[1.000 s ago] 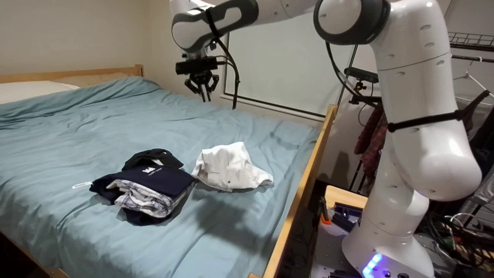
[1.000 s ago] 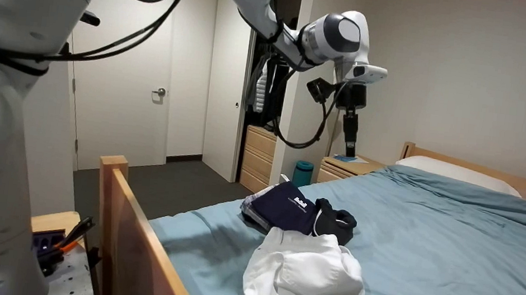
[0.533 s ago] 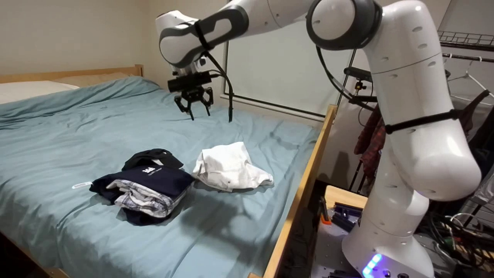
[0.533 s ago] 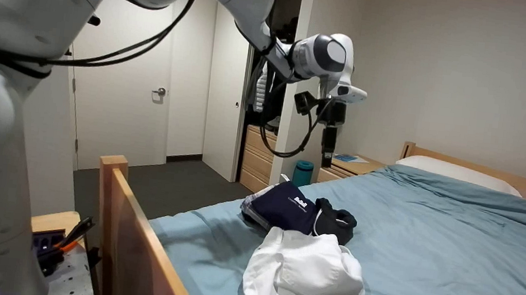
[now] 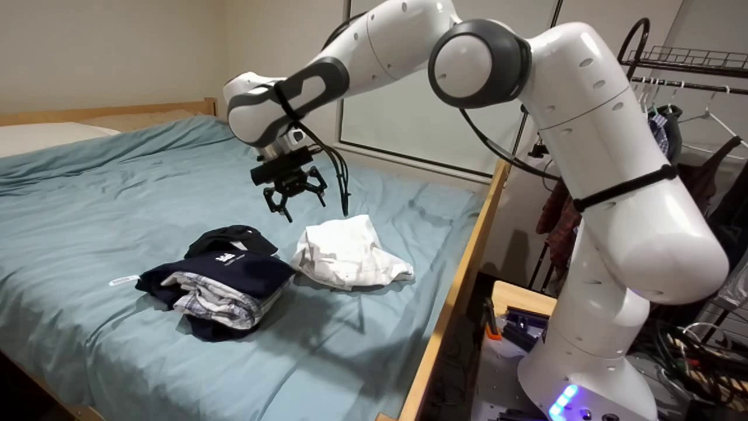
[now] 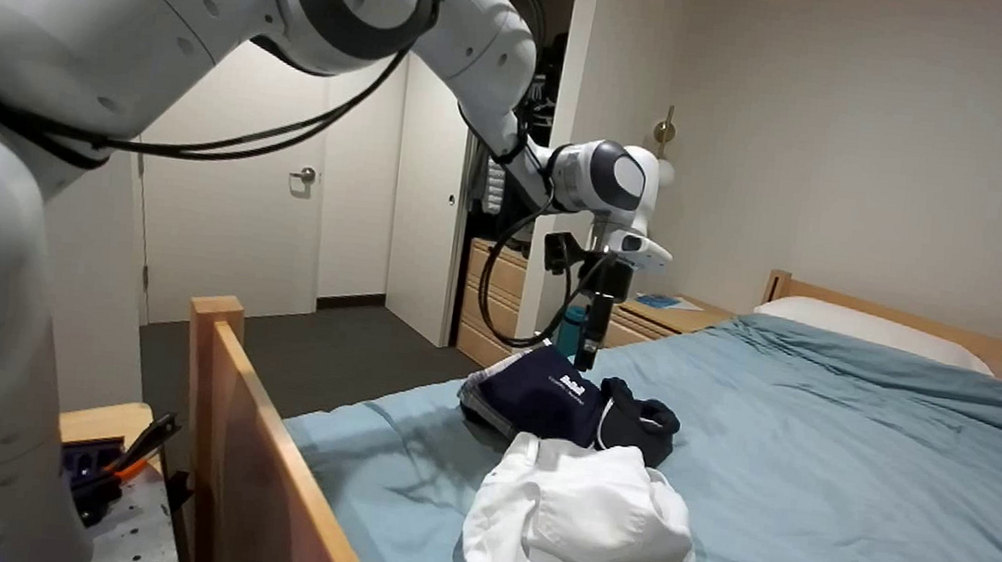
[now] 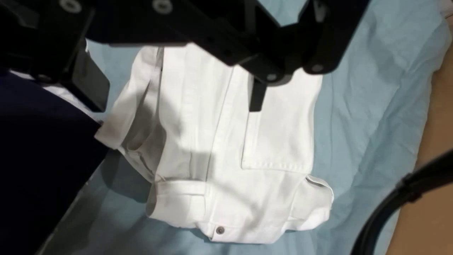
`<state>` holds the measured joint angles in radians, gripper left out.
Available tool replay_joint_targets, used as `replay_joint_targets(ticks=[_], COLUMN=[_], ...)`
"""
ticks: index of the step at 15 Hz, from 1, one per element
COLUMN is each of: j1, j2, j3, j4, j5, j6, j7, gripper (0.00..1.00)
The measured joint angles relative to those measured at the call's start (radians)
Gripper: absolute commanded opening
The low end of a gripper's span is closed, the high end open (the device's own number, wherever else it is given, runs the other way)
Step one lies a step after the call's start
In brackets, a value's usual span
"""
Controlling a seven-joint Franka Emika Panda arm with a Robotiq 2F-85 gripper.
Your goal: Unfold the white shorts
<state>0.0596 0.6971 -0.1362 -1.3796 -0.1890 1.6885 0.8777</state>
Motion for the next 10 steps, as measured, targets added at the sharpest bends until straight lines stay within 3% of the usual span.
replay_joint_targets(ticks=[4,10], j1=[-0.005,-0.019], j2=[0.066,0.135], j3=[-0.002,-0.001], j4=[0.052,0.102], j5=[0.023,0.096], j6=[-0.085,-0.090], j7=[0.000,-0.004], gripper=[1.00,1.00])
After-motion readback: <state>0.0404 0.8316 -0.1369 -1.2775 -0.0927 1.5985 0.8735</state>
